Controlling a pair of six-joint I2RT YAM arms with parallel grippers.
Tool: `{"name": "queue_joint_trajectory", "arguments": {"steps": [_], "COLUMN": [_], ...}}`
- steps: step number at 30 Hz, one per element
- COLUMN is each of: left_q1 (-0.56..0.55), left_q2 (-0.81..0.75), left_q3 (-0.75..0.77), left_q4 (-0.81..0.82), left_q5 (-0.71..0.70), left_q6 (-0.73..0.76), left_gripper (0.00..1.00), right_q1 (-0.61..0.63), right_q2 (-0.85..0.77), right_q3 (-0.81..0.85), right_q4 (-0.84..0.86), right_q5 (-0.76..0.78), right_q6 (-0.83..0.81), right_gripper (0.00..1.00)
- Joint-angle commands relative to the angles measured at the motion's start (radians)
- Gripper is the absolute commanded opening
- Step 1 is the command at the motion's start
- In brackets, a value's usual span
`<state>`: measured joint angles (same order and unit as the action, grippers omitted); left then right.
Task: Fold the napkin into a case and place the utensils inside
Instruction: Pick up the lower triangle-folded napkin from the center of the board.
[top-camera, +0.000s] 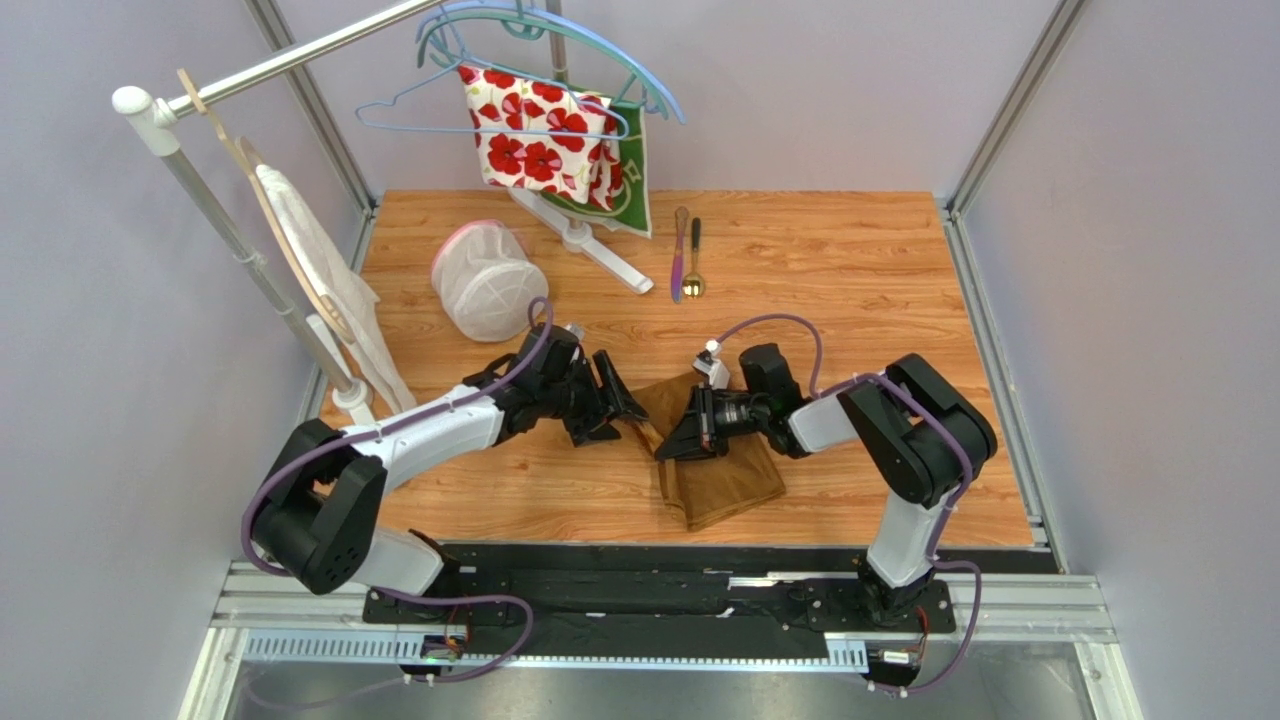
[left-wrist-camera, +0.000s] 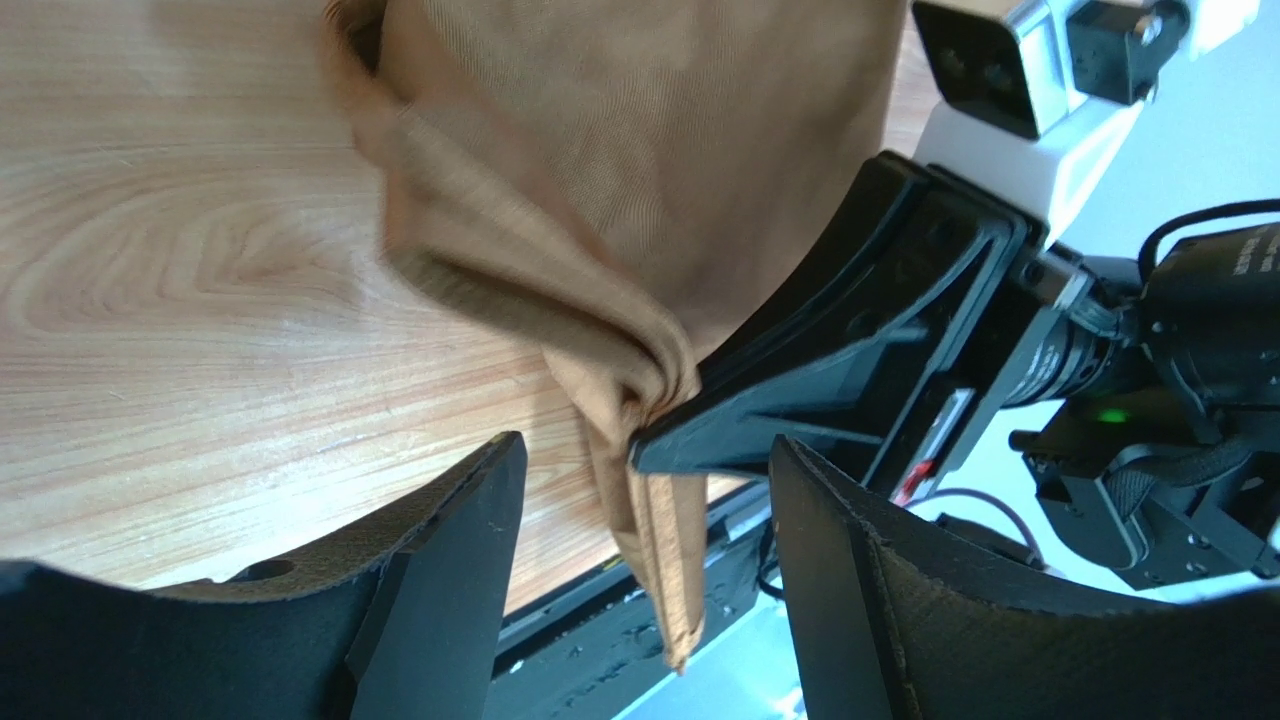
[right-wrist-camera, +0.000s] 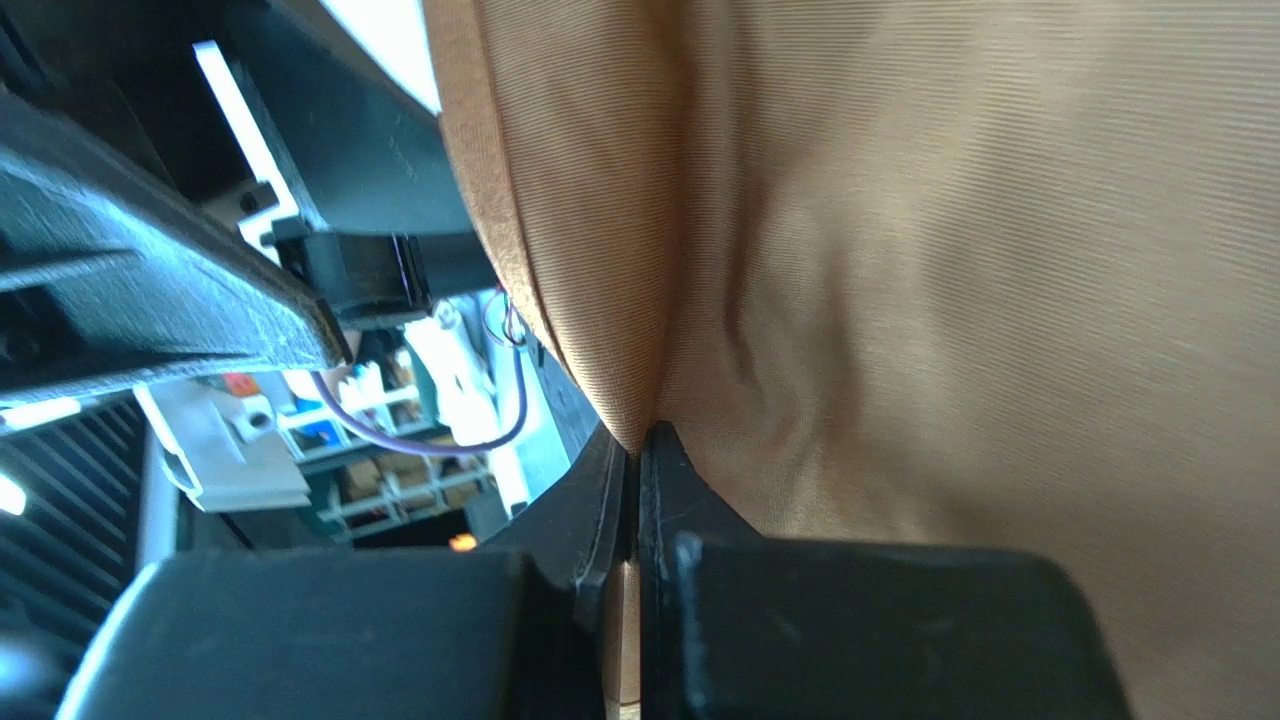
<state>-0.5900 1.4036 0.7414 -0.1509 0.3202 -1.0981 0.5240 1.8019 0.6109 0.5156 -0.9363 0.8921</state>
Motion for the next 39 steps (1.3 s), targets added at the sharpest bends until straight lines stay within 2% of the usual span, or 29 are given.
{"name": "queue_joint_trajectory", "arguments": {"steps": [1, 5, 9, 14, 16, 18, 23, 26, 30, 34, 37, 39], "left_q1": [-0.008, -0.005, 0.018, 0.058, 0.068, 0.068, 0.068, 0.071, 0.073, 0.073, 0.073, 0.076], "left_q2": [-0.006, 0.012, 0.069, 0.127, 0.147, 0.179, 0.283, 0.304, 0.333, 0.403, 0.420, 0.440], "left_q3": [0.056, 0.159, 0.236, 0.253, 0.289, 0.340, 0.433, 0.435, 0.455, 0.513, 0.510, 0.524], "left_q4": [-0.019, -0.128, -0.245, -0.176, -0.205, -0.263, -0.361, -0.299, -0.274, -0.328, -0.303, -0.312], "left_q5": [-0.101, -0.168, -0.204, -0.113, -0.119, -0.157, -0.167, -0.127, -0.053, -0.029, -0.009, -0.006], "left_q6": [-0.013, 0.133, 0.216, 0.207, 0.231, 0.286, 0.397, 0.444, 0.481, 0.503, 0.501, 0.507], "left_gripper": [0.69, 0.74, 0.75, 0.72, 0.73, 0.77, 0.79, 0.78, 0.76, 0.72, 0.66, 0.57], "right_q1": [-0.045, -0.061, -0.071, -0.085, -0.085, -0.085, -0.079, -0.078, -0.073, -0.067, -0.061, -0.053], "right_q2": [0.027, 0.034, 0.034, 0.039, 0.037, 0.024, -0.016, -0.019, -0.019, -0.019, -0.021, -0.027], "right_q3": [-0.039, -0.039, -0.034, -0.033, -0.031, -0.033, -0.016, -0.007, 0.001, 0.010, 0.015, 0.020], "right_q4": [0.167, 0.161, 0.149, 0.153, 0.149, 0.129, 0.014, 0.004, -0.017, -0.025, -0.028, -0.037], "right_q5": [-0.042, -0.058, -0.064, -0.076, -0.079, -0.076, -0.045, -0.048, -0.045, -0.042, -0.039, -0.036], "right_q6": [0.064, 0.056, 0.039, 0.036, 0.031, 0.021, -0.058, -0.062, -0.073, -0.078, -0.078, -0.079], "right_gripper": [0.00, 0.00, 0.00, 0.00, 0.00, 0.00, 0.00, 0.00, 0.00, 0.00, 0.00, 0.00]}}
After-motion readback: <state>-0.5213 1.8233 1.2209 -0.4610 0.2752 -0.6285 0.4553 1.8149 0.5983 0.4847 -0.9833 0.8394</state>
